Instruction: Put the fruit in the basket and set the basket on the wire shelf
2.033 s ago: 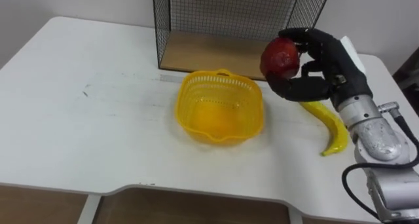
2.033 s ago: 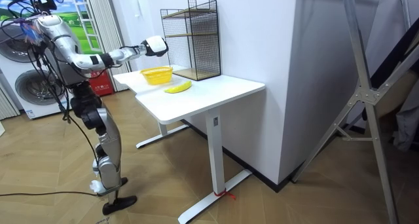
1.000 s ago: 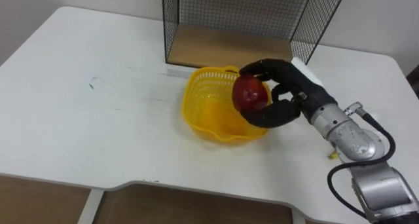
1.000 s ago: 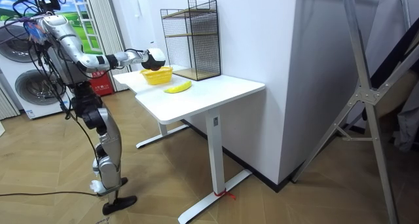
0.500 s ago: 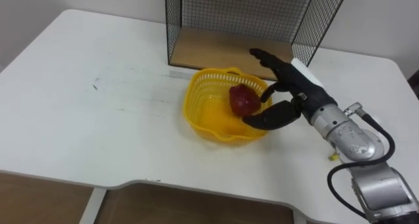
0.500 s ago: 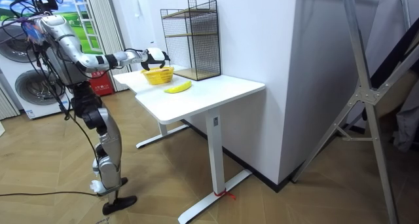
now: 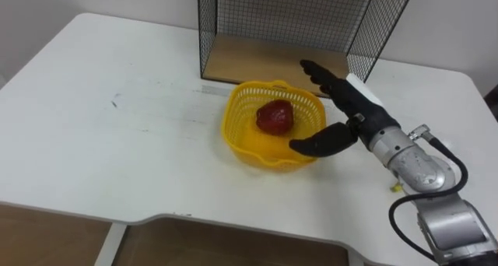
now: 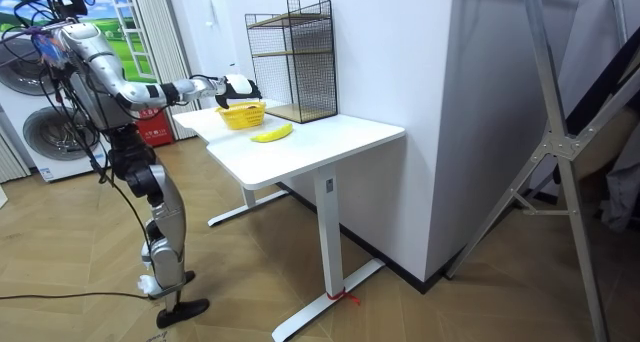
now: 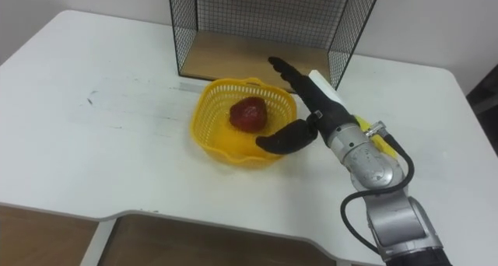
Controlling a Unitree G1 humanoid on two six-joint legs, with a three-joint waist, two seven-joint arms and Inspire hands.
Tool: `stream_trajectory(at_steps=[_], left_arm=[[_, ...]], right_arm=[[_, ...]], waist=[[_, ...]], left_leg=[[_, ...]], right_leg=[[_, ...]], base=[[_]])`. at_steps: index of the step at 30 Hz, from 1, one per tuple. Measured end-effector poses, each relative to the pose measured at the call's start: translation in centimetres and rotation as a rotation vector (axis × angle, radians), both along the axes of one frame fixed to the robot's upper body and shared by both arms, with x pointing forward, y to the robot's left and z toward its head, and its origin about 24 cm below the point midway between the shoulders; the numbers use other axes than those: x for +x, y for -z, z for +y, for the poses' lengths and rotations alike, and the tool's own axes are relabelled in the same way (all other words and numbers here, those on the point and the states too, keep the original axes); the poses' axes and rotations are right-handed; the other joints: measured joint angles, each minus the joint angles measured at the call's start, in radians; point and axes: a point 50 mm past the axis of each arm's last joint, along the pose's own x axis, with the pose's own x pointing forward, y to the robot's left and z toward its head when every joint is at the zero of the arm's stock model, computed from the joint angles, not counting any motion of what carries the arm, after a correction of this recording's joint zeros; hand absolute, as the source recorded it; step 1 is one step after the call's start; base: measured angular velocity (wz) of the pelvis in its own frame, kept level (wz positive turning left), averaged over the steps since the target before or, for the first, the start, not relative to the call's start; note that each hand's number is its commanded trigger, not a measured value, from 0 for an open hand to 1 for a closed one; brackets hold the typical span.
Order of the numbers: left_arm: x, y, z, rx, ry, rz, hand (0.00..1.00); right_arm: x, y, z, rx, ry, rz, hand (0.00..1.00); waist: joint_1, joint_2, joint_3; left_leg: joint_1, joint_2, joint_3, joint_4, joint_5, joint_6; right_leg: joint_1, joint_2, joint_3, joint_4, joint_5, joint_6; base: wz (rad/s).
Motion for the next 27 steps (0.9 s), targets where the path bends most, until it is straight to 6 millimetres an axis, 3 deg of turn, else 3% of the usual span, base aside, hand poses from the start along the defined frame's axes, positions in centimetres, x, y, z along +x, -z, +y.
stream_trajectory(at_steps=[7, 17, 27], left_arm=[[-0.6, 0.0, 0.1, -0.003, -0.010, 0.015, 0.00], [-2.3, -0.1, 0.4, 0.009, -0.062, 0.039, 0.00], [-2.0, -0.1, 0.6, 0.017, -0.074, 0.034, 0.00]], right_arm=[[0.1, -0.4, -0.6, 0.065, 0.036, -0.014, 0.00], [0.3, -2.5, -4.4, 0.213, 0.293, -0.151, 0.00], [0.0, -1.2, -7.4, 0.221, 0.519, -0.156, 0.00]], waist=[[-0.004, -0.002, -0.0023], [-0.030, 0.005, -0.0091], [-0.054, -0.008, -0.0017]], left_leg=[[0.003, -0.001, 0.000, -0.001, 0.000, 0.000], [0.002, 0.000, -0.001, 0.004, 0.000, 0.000], [-0.006, -0.003, 0.005, 0.015, 0.001, 0.000]], right_leg=[[0.002, 0.000, 0.004, 0.000, 0.000, 0.000], [0.008, -0.001, -0.006, 0.000, 0.000, 0.000], [0.001, -0.002, 0.004, -0.001, 0.000, 0.000]], base=[[0.00], [0.02], [-0.02]])
